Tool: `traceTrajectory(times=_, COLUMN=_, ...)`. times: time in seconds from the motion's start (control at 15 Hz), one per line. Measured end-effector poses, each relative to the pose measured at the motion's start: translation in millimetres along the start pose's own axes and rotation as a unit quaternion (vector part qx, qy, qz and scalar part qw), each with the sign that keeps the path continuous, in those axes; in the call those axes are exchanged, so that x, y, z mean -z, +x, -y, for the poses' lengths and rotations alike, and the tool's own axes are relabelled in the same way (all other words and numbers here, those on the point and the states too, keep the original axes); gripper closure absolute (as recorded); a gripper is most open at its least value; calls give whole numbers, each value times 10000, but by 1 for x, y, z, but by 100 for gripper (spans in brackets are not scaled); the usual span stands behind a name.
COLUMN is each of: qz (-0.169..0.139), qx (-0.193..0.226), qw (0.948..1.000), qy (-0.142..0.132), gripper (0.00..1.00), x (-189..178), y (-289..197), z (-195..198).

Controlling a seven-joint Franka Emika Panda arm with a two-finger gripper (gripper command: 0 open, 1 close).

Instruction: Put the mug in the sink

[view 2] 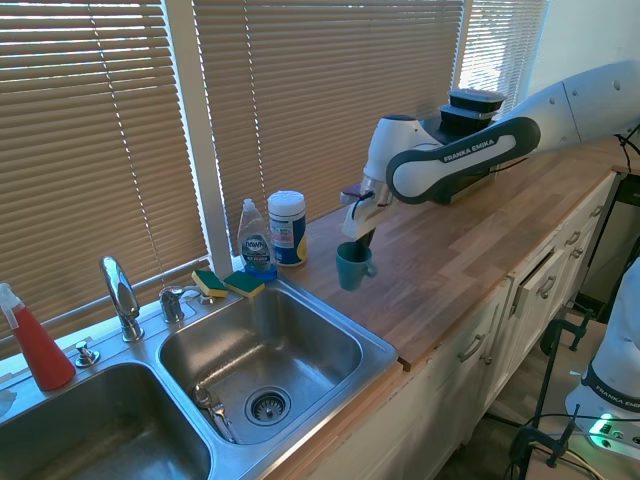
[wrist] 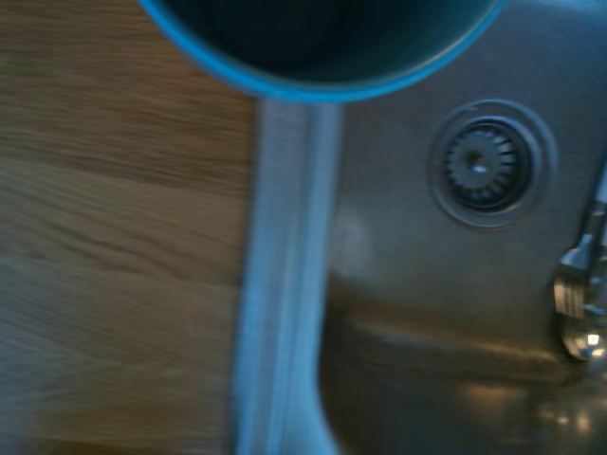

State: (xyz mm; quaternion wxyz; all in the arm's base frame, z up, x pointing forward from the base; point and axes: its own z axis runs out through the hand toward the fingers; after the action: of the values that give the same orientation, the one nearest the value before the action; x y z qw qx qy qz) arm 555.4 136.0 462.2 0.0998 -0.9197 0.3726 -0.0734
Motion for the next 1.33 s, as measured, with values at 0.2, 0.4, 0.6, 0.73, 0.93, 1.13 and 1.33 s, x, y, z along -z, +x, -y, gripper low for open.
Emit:
traceTrajectory(times=0.2, qz=-17, qx=52, qw=10000, qy=-42, gripper=100, x=-29, y=-49, z=72)
traceTrajectory(times=0.4, qz=80, qx=-75, qw=9998, qy=-146, gripper=100, x=-93, y=-53, z=119)
traceTrajectory(times=0.6, qz=164, qx=-285, qw=9993, qy=-166, gripper=100, x=-158, y=-42, z=148)
traceTrajectory(times=0.73, qz=100, qx=-437, qw=9989, qy=-135, gripper=100, x=-182, y=-30, z=163)
traceTrajectory(times=0.93, qz=31, qx=-568, qw=9980, qy=-285, gripper=100, x=-221, y=-12, z=172)
traceTrajectory(times=1.13, qz=43, qx=-625, qw=9967, qy=-519, gripper=100, x=-260, y=-1, z=172)
traceTrajectory(times=1.33, qz=91, qx=-651, qw=9957, qy=-658, gripper=100, x=-288, y=3, z=170)
